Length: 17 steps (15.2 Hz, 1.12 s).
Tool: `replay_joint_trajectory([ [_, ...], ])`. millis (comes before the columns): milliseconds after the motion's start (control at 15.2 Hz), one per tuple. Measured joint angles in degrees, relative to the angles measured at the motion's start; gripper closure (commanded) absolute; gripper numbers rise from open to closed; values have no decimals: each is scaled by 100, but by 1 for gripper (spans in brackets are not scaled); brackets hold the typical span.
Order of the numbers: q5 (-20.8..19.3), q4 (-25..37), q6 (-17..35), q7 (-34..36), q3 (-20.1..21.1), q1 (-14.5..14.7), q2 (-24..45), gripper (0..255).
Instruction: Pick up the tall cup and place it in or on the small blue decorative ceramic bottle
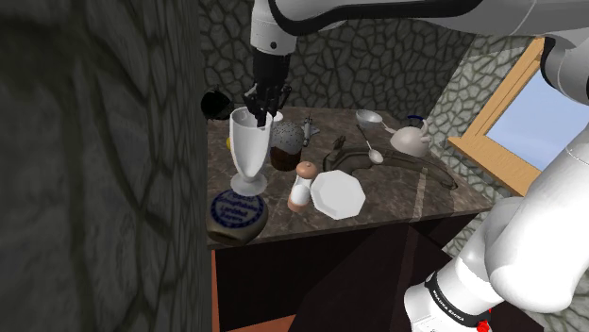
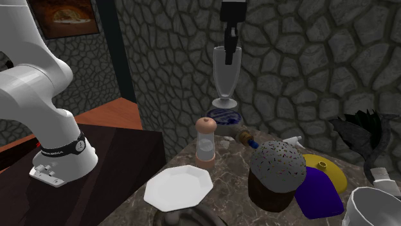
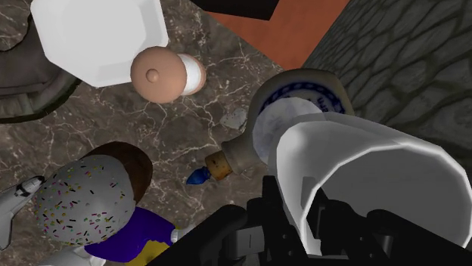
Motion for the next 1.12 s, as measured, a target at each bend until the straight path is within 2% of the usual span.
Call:
replay_joint_trajectory([
  [462, -4, -85, 104, -2, -2, -2, 16, 255],
  [528, -4, -86, 104, -2, -2, -2, 16, 0],
  [924, -4, -83, 106, -2, -2, -2, 14, 0],
  [1122, -7, 384, -329, -19, -7, -7, 38, 0],
])
